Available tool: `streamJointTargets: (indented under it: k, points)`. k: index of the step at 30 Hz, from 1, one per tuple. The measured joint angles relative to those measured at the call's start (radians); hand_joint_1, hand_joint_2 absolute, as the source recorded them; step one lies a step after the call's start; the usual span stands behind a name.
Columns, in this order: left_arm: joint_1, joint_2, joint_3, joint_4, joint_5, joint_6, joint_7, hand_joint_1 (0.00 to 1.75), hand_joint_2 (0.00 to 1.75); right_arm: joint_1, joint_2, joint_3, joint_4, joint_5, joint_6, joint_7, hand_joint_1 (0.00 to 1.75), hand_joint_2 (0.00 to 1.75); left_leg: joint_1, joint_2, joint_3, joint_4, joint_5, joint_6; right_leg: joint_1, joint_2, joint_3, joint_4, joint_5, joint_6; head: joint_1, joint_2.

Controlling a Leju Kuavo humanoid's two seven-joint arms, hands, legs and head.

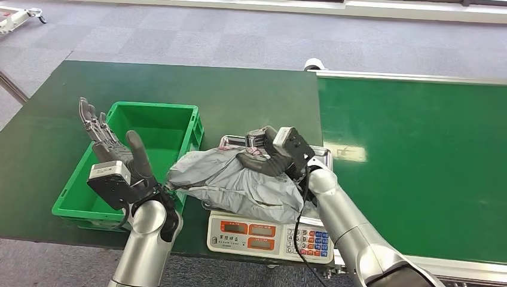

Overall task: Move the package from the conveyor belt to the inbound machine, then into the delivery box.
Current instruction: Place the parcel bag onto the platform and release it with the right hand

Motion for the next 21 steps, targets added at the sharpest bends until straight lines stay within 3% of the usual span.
streamJointTargets:
  k: [5,10,16,20,21]
  points:
    - [0.009,0.003,0.003,0.005,0.033,0.0,0.0,0.0,0.0,-0.032,-0.009,0.067,0.026,0.159,-0.196,0.108,1.75,1.75,0.0,0.001,0.001,0.0,0.0,0.0,0.0,0.0,0.0,0.0,0.0,0.0,0.0,0.0]
    - [0.01,0.006,0.019,0.017,0.05,-0.013,0.0,0.0,0.0,-0.078,-0.027,0.151,0.056,0.284,-0.293,0.229,1.75,1.75,0.0,0.002,0.001,0.0,0.001,-0.001,0.001,0.001,0.0,0.0,0.001,0.0,0.0,0.0]
    - [0.015,0.004,0.039,0.026,0.053,-0.026,0.0,0.0,0.0,-0.076,-0.049,0.164,0.036,0.296,-0.468,0.199,1.75,1.75,0.0,0.001,0.001,0.0,0.001,-0.001,0.001,0.001,0.0,0.0,0.001,0.0,0.0,0.0]
    - [0.019,0.001,0.049,0.028,0.053,-0.046,0.0,0.0,0.0,-0.022,-0.088,0.118,-0.112,0.286,-0.577,0.168,1.72,1.75,0.0,0.001,0.001,0.0,0.0,0.0,0.0,0.001,0.0,0.0,0.001,0.0,0.0,0.0]
    - [0.019,0.001,0.049,0.029,0.053,-0.049,0.0,0.0,0.0,-0.009,-0.098,0.105,-0.152,0.287,-0.573,0.18,1.29,1.75,0.0,0.001,0.001,0.0,0.0,0.0,0.0,0.001,0.0,0.0,0.001,0.0,0.0,0.0]
